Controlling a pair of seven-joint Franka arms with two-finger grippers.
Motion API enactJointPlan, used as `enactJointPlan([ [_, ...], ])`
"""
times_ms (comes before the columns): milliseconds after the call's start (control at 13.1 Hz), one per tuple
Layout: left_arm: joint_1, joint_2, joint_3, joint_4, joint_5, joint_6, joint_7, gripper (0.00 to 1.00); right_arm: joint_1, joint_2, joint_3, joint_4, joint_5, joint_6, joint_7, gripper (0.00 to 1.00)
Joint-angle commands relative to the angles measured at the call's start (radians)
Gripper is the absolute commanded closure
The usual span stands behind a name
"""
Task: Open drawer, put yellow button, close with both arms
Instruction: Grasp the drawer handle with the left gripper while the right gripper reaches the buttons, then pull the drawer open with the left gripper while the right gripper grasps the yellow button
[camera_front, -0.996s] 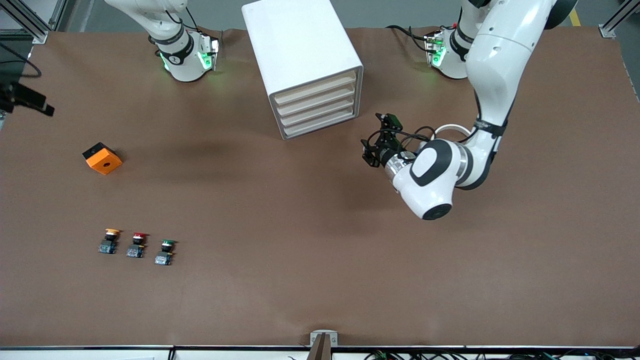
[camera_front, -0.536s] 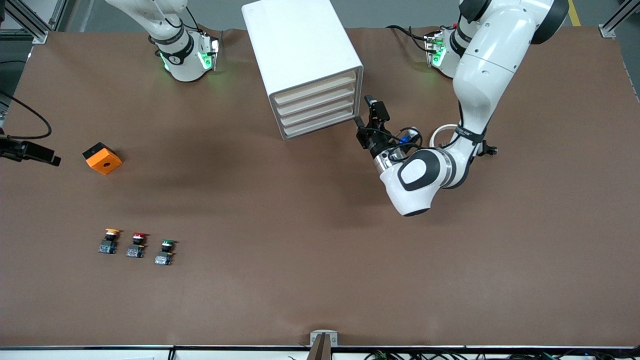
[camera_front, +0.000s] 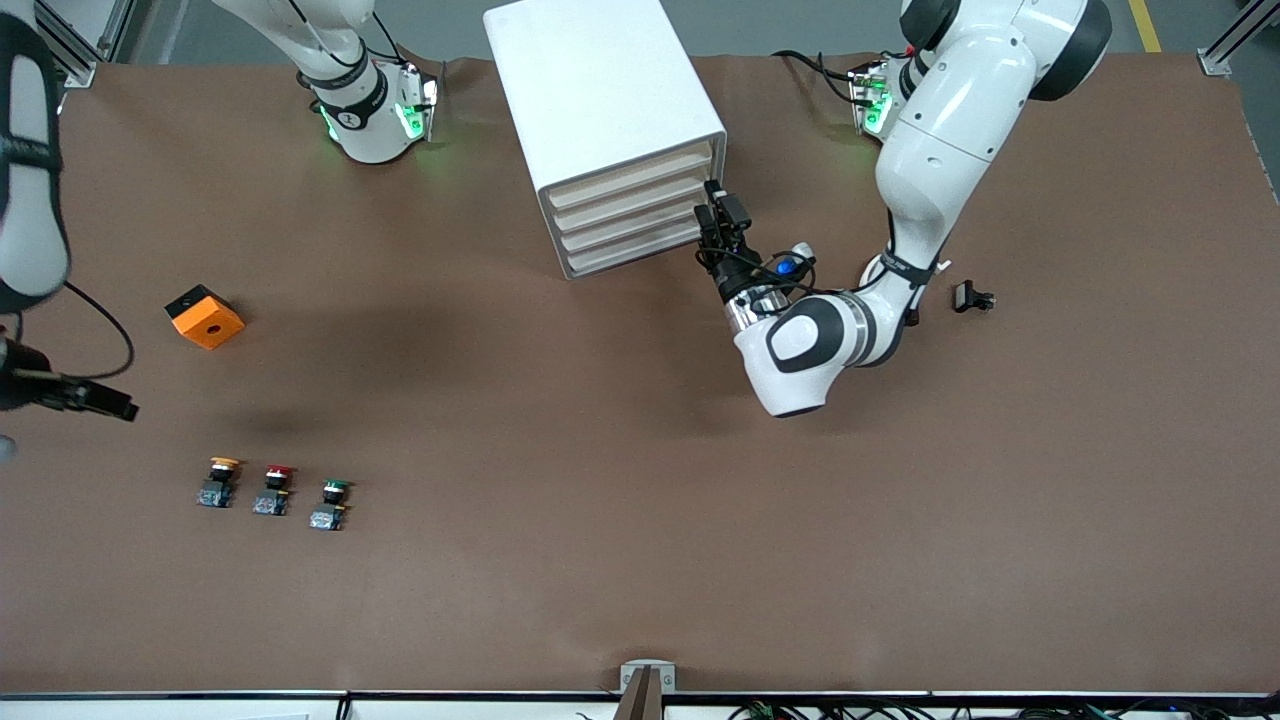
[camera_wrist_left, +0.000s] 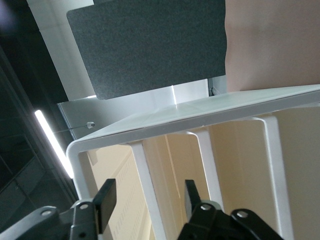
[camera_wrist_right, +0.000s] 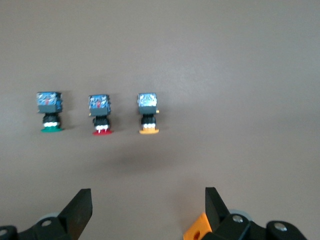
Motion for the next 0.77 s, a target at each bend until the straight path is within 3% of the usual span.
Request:
enactJointPlan([
  [0,-0.043,-0.018,0.001,-0.032,-0.023,-0.009,-0.02,0.38,0.004,0.085,0.013,0.017,-0.007,0.083,-0.005,0.0],
  [460,-0.105,-0.05,0.001,-0.059,-0.025,0.007,-0.02,0.38,0.001,0.241,0.014,0.014,-0.002,0.265,-0.007,0.0],
  [690,-0.126,-0.058,0.002,-0.064,-0.023,0.007,-0.019,0.7,0.0,0.293,0.014,0.017,0.001,0.34,-0.007,0.0],
])
